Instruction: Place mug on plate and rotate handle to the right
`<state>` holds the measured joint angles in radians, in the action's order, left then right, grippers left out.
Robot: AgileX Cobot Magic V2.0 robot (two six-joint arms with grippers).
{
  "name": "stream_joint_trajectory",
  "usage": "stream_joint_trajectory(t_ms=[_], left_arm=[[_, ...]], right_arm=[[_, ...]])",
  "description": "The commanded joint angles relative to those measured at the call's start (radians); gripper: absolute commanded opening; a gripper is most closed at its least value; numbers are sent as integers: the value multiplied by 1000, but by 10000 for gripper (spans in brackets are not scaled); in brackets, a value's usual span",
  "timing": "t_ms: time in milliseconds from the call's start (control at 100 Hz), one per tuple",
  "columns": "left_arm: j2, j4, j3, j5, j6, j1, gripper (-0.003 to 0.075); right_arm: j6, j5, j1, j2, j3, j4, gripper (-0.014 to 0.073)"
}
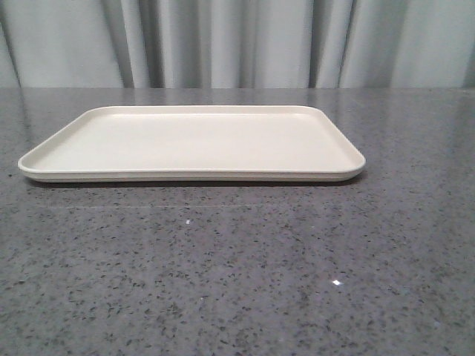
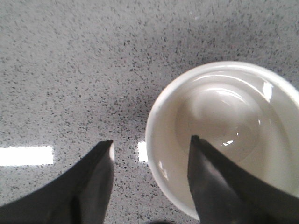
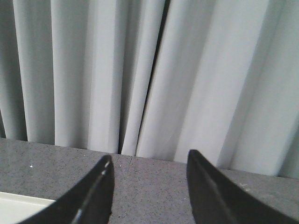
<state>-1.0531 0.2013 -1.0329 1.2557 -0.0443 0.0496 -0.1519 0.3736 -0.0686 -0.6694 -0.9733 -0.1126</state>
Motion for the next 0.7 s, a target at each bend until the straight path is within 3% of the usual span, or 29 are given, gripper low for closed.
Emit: stream_joint_trajectory(t_ms=[0,690], left_arm=[[-5,3,-17,-32,-4,-2,368],[-115,-12,2,-74,-4,-2,367]], right_arm=[[-7,-73,2,-7,-34,10,378],[-7,-61,2,-7,-27,10,378]])
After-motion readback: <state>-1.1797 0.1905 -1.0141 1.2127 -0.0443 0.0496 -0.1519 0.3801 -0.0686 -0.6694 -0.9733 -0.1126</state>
